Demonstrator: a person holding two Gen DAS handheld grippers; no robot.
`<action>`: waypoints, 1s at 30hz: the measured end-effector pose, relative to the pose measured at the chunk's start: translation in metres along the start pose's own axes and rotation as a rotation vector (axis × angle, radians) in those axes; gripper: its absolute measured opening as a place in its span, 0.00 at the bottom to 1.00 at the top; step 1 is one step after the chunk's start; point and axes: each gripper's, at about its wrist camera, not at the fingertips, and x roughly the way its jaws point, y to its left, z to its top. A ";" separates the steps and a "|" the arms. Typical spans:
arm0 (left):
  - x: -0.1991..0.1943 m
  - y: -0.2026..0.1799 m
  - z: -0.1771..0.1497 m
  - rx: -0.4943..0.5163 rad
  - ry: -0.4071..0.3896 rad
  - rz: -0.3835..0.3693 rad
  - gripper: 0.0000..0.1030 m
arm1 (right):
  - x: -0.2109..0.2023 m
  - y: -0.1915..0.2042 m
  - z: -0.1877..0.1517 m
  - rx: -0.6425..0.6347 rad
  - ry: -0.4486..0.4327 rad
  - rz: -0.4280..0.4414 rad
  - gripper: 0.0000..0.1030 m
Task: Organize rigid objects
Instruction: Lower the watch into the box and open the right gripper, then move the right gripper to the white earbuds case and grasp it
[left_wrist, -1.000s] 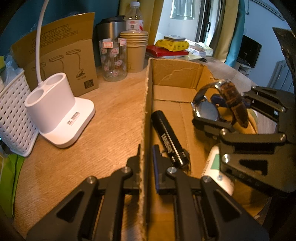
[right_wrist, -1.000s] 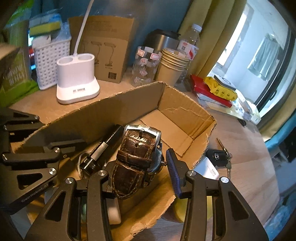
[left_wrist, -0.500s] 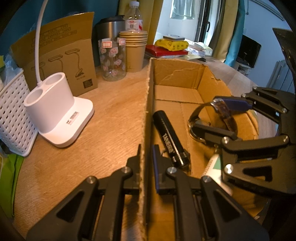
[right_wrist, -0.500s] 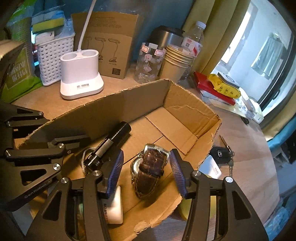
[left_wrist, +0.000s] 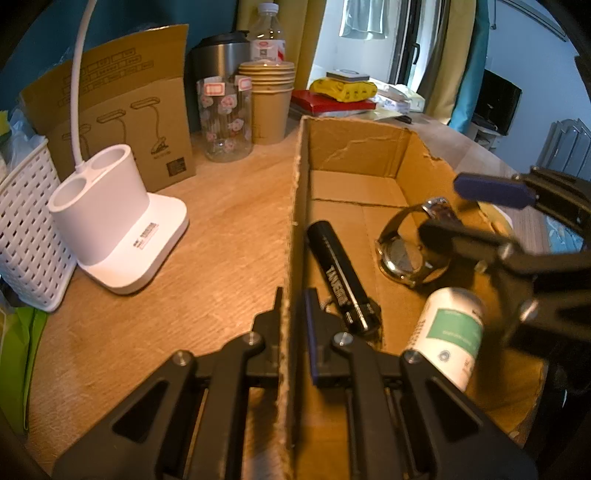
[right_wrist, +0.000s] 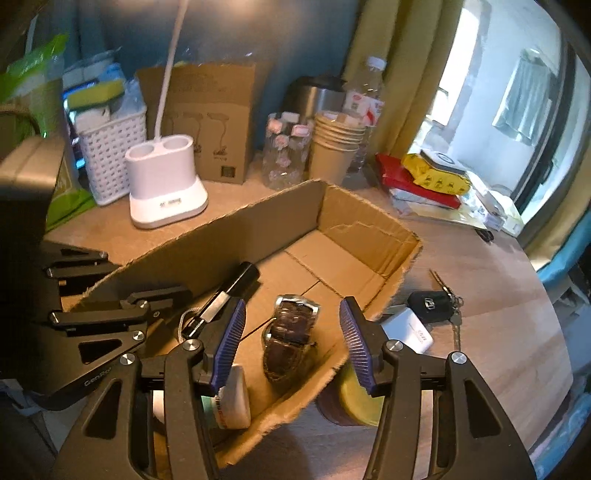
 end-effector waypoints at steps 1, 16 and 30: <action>0.000 0.000 0.000 0.000 -0.001 0.000 0.09 | -0.002 -0.004 0.000 0.017 -0.007 0.001 0.56; 0.000 0.000 0.000 0.001 -0.002 0.001 0.09 | -0.026 -0.072 -0.012 0.230 -0.075 -0.044 0.61; 0.000 0.000 0.000 0.001 -0.003 0.002 0.09 | -0.036 -0.109 -0.029 0.307 -0.087 -0.108 0.67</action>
